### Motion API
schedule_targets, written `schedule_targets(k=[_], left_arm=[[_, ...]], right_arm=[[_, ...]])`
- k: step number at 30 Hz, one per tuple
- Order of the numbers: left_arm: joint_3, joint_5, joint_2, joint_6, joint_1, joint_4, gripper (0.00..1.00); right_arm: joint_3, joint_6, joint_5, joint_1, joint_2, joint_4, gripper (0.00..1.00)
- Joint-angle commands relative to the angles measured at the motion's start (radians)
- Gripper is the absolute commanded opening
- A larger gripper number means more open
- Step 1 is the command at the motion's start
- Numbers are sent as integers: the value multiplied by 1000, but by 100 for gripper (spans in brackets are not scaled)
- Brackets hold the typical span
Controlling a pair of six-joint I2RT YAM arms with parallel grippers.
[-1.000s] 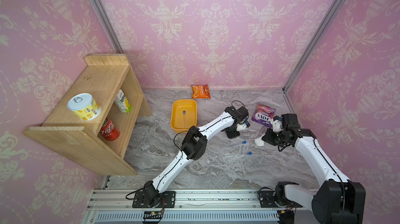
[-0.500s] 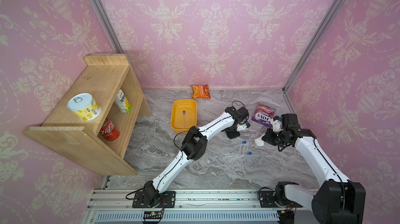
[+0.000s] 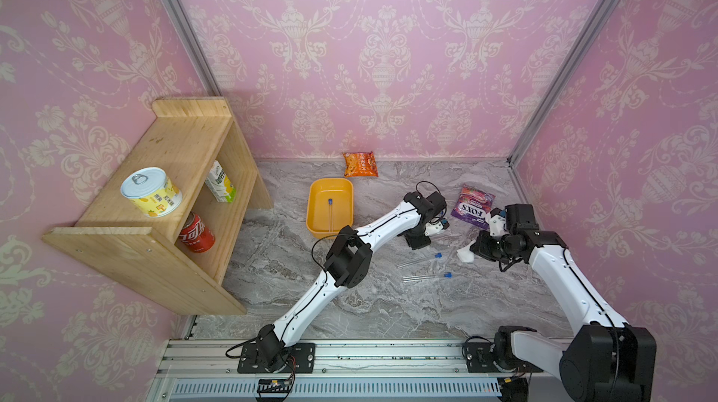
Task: Wipe the exteriors of test tubes
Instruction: Pick up the test tube at the center of the board.
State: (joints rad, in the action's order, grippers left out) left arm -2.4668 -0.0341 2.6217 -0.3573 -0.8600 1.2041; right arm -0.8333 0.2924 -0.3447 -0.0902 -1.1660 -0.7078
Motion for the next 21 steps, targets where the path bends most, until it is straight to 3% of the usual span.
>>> schedule_targets(k=[1,14,21], left_arm=[[78,5,-54,10,-7,-46,13],[149,-9,-113,27,-3,-89,11],[309,-67,-239,61,19,-190,12]], right_arm=[[13,19,-13,-5,20,2,0],[13,18,-13,-5,16,4,0],[5,22,-28,-5,-3,14,0]])
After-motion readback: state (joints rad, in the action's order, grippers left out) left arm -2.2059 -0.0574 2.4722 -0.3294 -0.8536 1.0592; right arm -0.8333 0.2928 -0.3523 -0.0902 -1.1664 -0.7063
